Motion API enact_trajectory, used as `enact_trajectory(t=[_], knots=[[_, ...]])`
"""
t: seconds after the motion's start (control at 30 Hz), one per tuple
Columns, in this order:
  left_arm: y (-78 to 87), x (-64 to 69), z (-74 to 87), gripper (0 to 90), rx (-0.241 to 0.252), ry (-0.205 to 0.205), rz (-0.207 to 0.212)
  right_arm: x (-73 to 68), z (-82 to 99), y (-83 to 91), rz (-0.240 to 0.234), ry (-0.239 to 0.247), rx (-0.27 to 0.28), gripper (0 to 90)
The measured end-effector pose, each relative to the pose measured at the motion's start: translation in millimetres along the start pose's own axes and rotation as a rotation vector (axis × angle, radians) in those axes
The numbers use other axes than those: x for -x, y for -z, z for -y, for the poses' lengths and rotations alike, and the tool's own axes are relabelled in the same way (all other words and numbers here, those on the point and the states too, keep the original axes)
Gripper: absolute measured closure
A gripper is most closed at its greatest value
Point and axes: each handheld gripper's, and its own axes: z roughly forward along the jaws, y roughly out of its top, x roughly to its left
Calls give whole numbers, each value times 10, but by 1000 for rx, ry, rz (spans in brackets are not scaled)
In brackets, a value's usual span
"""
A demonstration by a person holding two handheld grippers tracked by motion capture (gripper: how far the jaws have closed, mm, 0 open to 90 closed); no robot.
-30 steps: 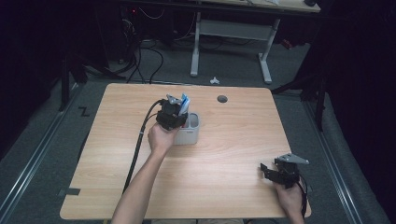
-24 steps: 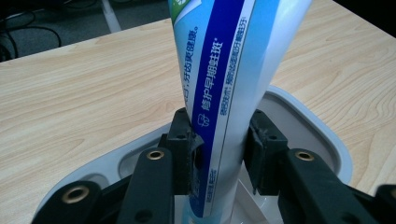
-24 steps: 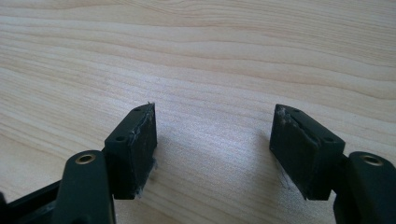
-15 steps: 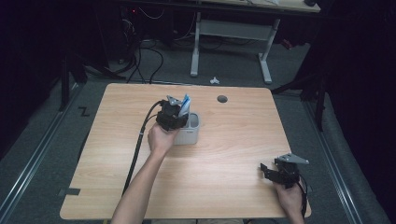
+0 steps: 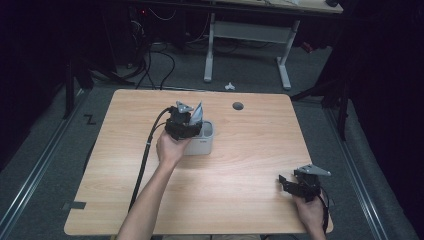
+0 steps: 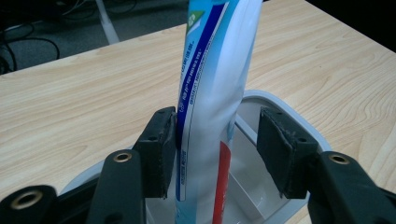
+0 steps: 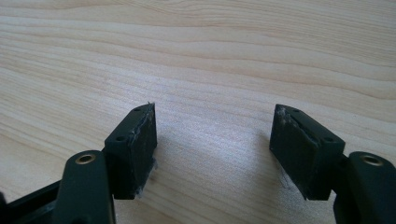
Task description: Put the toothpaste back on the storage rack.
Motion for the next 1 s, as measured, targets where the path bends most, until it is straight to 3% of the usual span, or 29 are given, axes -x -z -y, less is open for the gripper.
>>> enact_trajectory(t=[0.33,1.0], knots=[[154,-40,9,460,45,9,17,2,0,-1,1,1,1,320],[384,-188,108,461,98,45,10,1,0,0,2,-2,0,320]])
